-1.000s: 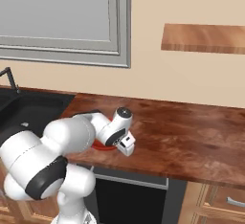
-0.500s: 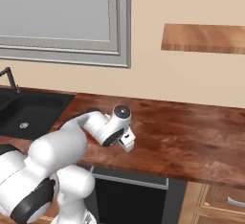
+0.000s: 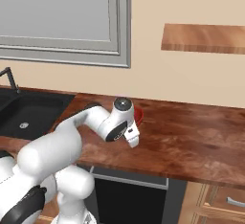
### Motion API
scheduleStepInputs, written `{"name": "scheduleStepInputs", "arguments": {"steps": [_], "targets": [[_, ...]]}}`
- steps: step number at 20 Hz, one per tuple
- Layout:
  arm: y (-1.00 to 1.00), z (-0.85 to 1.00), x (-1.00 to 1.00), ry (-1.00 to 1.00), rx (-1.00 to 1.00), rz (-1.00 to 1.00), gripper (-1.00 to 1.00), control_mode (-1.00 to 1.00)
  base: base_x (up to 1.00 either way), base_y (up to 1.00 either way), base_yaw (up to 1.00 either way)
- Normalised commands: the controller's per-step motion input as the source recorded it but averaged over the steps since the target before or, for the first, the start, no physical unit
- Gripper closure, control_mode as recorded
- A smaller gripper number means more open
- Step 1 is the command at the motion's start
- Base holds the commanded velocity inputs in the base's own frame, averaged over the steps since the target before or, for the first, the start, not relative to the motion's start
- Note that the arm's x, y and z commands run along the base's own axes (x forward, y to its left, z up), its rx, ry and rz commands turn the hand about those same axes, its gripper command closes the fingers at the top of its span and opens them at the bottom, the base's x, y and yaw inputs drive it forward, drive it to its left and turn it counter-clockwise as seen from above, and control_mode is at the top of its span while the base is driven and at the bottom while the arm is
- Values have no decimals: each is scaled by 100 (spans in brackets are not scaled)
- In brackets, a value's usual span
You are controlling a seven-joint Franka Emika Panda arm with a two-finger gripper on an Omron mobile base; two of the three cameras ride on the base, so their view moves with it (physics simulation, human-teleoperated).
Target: Dump the onion and cucumber from the bowl so the bowl can be washed. Place the bowl in the sink after clearing the leftovers.
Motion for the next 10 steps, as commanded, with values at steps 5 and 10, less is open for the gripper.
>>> {"name": "scheduleStepInputs", "arguments": {"steps": [5, 10], "targets": [[-47, 24, 0, 18, -5, -22, 100, -100, 0, 0, 0], [-9, 0, 3, 27, -23, -14, 100, -100, 0, 0, 0]]}}
